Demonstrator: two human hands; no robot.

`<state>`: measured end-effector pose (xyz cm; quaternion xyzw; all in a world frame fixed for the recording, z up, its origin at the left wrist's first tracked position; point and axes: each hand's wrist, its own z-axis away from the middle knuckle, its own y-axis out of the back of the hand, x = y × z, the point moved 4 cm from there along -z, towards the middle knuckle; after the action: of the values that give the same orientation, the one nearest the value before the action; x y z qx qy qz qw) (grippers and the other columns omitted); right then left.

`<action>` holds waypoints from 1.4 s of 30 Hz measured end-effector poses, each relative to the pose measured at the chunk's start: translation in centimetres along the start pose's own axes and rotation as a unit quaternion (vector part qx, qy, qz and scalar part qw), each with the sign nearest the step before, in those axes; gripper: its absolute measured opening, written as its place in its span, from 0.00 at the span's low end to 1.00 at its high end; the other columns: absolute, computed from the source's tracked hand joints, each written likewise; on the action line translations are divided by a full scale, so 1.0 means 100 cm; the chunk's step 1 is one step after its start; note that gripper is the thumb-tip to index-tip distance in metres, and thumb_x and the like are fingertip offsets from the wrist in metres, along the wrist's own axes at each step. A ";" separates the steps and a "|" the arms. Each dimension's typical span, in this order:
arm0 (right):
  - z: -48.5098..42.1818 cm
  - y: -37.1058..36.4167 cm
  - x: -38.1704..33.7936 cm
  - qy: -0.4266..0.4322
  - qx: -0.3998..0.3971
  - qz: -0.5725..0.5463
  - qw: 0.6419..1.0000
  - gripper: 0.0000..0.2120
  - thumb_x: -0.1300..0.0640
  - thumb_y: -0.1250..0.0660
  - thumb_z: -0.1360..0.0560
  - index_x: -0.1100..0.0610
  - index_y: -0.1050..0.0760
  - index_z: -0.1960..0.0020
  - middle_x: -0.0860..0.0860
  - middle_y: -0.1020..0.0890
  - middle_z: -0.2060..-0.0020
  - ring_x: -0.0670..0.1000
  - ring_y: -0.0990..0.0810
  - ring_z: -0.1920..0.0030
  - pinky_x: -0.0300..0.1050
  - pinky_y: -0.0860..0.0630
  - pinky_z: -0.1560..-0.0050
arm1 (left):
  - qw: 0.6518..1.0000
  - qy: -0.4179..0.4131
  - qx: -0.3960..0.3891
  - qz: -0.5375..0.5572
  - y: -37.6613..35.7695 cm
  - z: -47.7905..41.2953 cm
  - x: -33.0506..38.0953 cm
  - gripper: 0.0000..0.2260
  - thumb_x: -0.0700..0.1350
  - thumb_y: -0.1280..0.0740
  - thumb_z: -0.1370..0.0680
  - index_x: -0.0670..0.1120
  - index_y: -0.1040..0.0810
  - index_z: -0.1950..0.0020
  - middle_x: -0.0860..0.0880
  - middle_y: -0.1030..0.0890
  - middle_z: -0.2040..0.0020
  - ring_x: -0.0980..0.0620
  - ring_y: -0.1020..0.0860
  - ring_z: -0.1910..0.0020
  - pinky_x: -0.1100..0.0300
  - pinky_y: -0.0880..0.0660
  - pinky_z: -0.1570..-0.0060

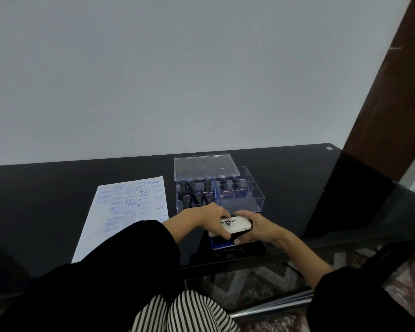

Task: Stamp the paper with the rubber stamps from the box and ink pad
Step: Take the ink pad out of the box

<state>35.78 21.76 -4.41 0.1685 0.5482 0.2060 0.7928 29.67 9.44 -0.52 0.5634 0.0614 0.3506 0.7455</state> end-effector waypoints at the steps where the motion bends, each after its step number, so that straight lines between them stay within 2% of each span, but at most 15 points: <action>1: -0.002 0.001 -0.002 0.003 0.013 0.026 1.000 0.34 0.66 0.25 0.34 0.56 0.34 0.32 0.51 0.27 0.45 0.50 0.26 0.45 0.40 0.24 0.49 | 1.000 -0.001 -0.002 0.004 0.002 0.001 0.000 0.26 0.49 0.32 0.25 0.44 0.33 0.30 0.43 0.24 0.38 0.46 0.26 0.42 0.57 0.30 0.45; 4: -0.005 0.003 -0.006 0.001 0.048 0.089 0.995 0.24 0.57 0.27 0.30 0.53 0.30 0.36 0.50 0.25 0.48 0.49 0.26 0.49 0.35 0.27 0.57 | 1.000 -0.009 -0.006 0.010 0.008 0.003 -0.001 0.22 0.46 0.35 0.24 0.45 0.31 0.30 0.42 0.23 0.40 0.45 0.24 0.43 0.55 0.28 0.42; 7: -0.011 0.007 -0.004 -0.008 0.092 0.181 0.979 0.17 0.50 0.28 0.30 0.48 0.25 0.42 0.54 0.22 0.47 0.53 0.24 0.45 0.46 0.26 0.46 | 1.000 -0.025 0.011 0.005 0.014 0.003 -0.002 0.17 0.42 0.37 0.23 0.44 0.25 0.35 0.42 0.20 0.43 0.46 0.23 0.48 0.57 0.28 0.46; 11: -0.005 0.011 -0.014 0.013 0.137 0.170 0.976 0.09 0.55 0.31 0.26 0.54 0.22 0.46 0.51 0.20 0.55 0.49 0.23 0.54 0.45 0.27 0.53 | 0.998 -0.035 0.060 0.010 0.019 0.003 -0.005 0.14 0.40 0.37 0.24 0.41 0.22 0.39 0.42 0.18 0.46 0.46 0.21 0.49 0.63 0.29 0.53; 14: 0.000 0.018 -0.020 0.019 0.197 0.150 0.969 0.05 0.58 0.32 0.26 0.52 0.21 0.51 0.48 0.20 0.60 0.51 0.20 0.55 0.47 0.24 0.51 | 0.994 -0.034 0.102 0.018 0.024 0.003 -0.007 0.12 0.40 0.36 0.24 0.41 0.22 0.41 0.42 0.18 0.47 0.46 0.21 0.49 0.64 0.30 0.54; 17: 0.001 0.025 -0.025 0.031 0.246 0.137 0.959 0.05 0.60 0.31 0.27 0.50 0.21 0.56 0.46 0.20 0.62 0.49 0.19 0.58 0.46 0.22 0.53 | 0.992 -0.032 0.122 0.022 0.029 0.003 -0.011 0.12 0.38 0.37 0.24 0.40 0.22 0.42 0.42 0.18 0.48 0.46 0.21 0.49 0.61 0.29 0.51; 21: 0.001 0.028 -0.031 0.052 0.269 0.125 0.954 0.03 0.59 0.31 0.27 0.52 0.22 0.55 0.44 0.21 0.63 0.46 0.22 0.57 0.44 0.24 0.54 | 0.988 -0.018 0.150 0.033 0.034 0.000 -0.020 0.11 0.38 0.36 0.24 0.40 0.21 0.43 0.42 0.18 0.47 0.46 0.21 0.48 0.56 0.25 0.46; 23: -0.002 0.029 -0.034 0.060 0.274 0.114 0.953 0.04 0.61 0.31 0.27 0.52 0.23 0.56 0.43 0.22 0.67 0.47 0.21 0.58 0.45 0.23 0.53 | 0.985 -0.011 0.170 0.038 0.036 0.001 -0.023 0.10 0.37 0.36 0.24 0.40 0.21 0.44 0.41 0.18 0.49 0.46 0.21 0.50 0.54 0.25 0.46; 25: -0.004 0.031 -0.037 0.071 0.277 0.113 0.952 0.05 0.62 0.30 0.28 0.52 0.24 0.58 0.46 0.22 0.69 0.50 0.20 0.58 0.48 0.22 0.51 | 0.983 -0.007 0.183 0.034 0.038 0.002 -0.024 0.10 0.37 0.35 0.24 0.40 0.21 0.45 0.41 0.18 0.50 0.45 0.21 0.51 0.55 0.25 0.47; 28: -0.010 0.031 -0.042 0.074 0.276 0.124 0.950 0.05 0.62 0.30 0.28 0.53 0.24 0.59 0.49 0.21 0.65 0.50 0.20 0.58 0.48 0.22 0.52 | 0.980 0.000 0.197 0.003 0.037 0.003 -0.027 0.10 0.38 0.35 0.25 0.41 0.21 0.44 0.43 0.18 0.50 0.46 0.21 0.51 0.53 0.24 0.47; 32: -0.017 0.030 -0.044 0.066 0.281 0.149 0.946 0.06 0.64 0.31 0.28 0.54 0.22 0.58 0.48 0.21 0.61 0.48 0.21 0.57 0.46 0.22 0.55 | 0.975 0.008 0.222 -0.032 0.037 0.005 -0.034 0.11 0.38 0.37 0.25 0.44 0.20 0.45 0.47 0.18 0.50 0.50 0.22 0.52 0.59 0.27 0.56; 35: -0.019 0.030 -0.043 0.058 0.280 0.158 0.945 0.05 0.62 0.32 0.27 0.52 0.22 0.56 0.46 0.21 0.61 0.47 0.22 0.56 0.43 0.24 0.57 | 0.972 0.002 0.235 -0.032 0.036 0.004 -0.037 0.10 0.38 0.36 0.25 0.44 0.20 0.45 0.47 0.19 0.49 0.51 0.22 0.52 0.57 0.24 0.52; 37: -0.019 0.031 -0.043 0.054 0.282 0.169 0.943 0.04 0.60 0.32 0.27 0.51 0.22 0.55 0.45 0.21 0.60 0.46 0.23 0.56 0.41 0.26 0.58 | 0.969 -0.001 0.245 -0.034 0.036 0.003 -0.038 0.09 0.40 0.34 0.25 0.45 0.20 0.45 0.48 0.20 0.48 0.52 0.22 0.51 0.57 0.25 0.51; 40: -0.018 0.033 -0.040 0.048 0.284 0.174 0.942 0.04 0.59 0.32 0.26 0.51 0.22 0.54 0.44 0.21 0.60 0.46 0.22 0.55 0.41 0.26 0.58 | 0.964 -0.001 0.265 -0.009 0.038 0.006 -0.041 0.11 0.49 0.32 0.25 0.47 0.22 0.44 0.50 0.22 0.49 0.55 0.25 0.54 0.59 0.28 0.54; 42: -0.018 0.034 -0.039 0.047 0.283 0.175 0.942 0.04 0.58 0.32 0.26 0.51 0.22 0.54 0.44 0.21 0.60 0.46 0.21 0.55 0.41 0.26 0.58 | 0.955 0.008 0.297 0.024 0.042 0.012 -0.048 0.13 0.54 0.35 0.24 0.47 0.22 0.45 0.51 0.23 0.49 0.56 0.26 0.55 0.59 0.27 0.53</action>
<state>32.42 22.74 -0.24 0.4689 0.5828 0.1857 0.6372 24.80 6.09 2.13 0.7581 0.1547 0.3387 0.5354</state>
